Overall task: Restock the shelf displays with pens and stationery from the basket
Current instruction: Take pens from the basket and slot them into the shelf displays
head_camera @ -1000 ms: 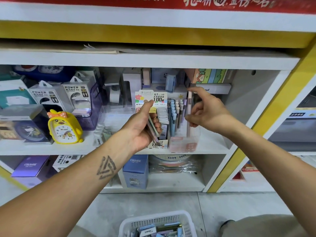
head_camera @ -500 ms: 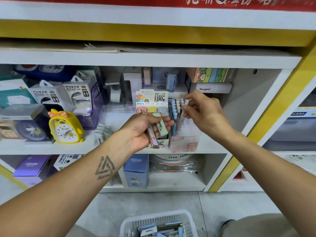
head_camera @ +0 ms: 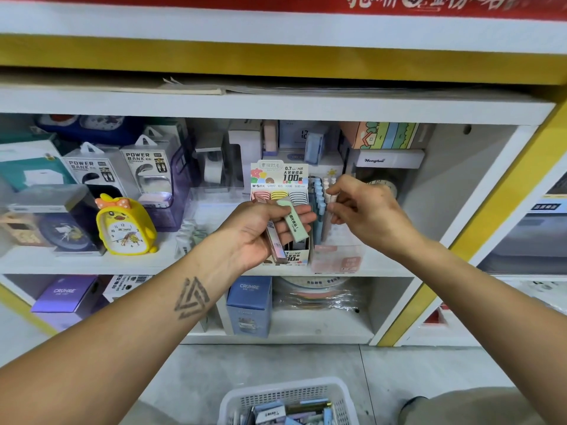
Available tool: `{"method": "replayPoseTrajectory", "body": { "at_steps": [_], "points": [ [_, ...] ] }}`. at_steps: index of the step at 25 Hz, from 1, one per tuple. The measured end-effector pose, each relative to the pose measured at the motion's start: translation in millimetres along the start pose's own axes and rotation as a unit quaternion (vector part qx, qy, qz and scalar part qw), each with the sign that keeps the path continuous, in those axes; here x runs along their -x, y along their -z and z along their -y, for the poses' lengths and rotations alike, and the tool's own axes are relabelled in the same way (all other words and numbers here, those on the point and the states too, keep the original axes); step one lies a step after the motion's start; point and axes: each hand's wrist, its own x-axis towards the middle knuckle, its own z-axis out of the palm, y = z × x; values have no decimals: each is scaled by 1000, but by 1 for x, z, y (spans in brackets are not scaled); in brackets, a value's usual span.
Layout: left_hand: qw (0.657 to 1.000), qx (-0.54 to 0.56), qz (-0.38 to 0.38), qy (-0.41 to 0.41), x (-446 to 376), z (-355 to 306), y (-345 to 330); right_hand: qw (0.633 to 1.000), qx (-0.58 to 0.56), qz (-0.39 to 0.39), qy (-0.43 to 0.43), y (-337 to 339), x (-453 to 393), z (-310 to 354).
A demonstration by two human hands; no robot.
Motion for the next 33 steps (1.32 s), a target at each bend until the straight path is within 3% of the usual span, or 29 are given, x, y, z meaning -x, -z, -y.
{"method": "replayPoseTrajectory", "body": {
  "at_steps": [7,12,18,22,24,26,28,30,33],
  "points": [
    [1000,7,-9,-3,0,-1,3,998,33,-35,-40,5,-1,0],
    [1000,5,-19,-9,-2,-1,5,1000,-1,-6,11,2,4,8],
    [1000,4,-19,-18,-2,-1,7,998,40,-49,-3,4,1,4],
    [1000,1,-18,-20,-2,-2,7,999,29,8,-25,-2,3,2],
    [1000,0,-21,-21,0,-2,7,997,65,27,-20,-4,2,4],
    [1000,0,-19,-23,1,-2,7,985,170,29,10,-1,0,9],
    [999,-8,-19,-28,1,-3,8,979,203,0,19,3,-2,19],
    [999,-24,-22,-39,1,-3,10,996,89,-9,-19,3,-5,36],
    [996,-57,-27,-55,4,-5,14,987,-91,98,-90,-9,-13,64]
  ]
}}
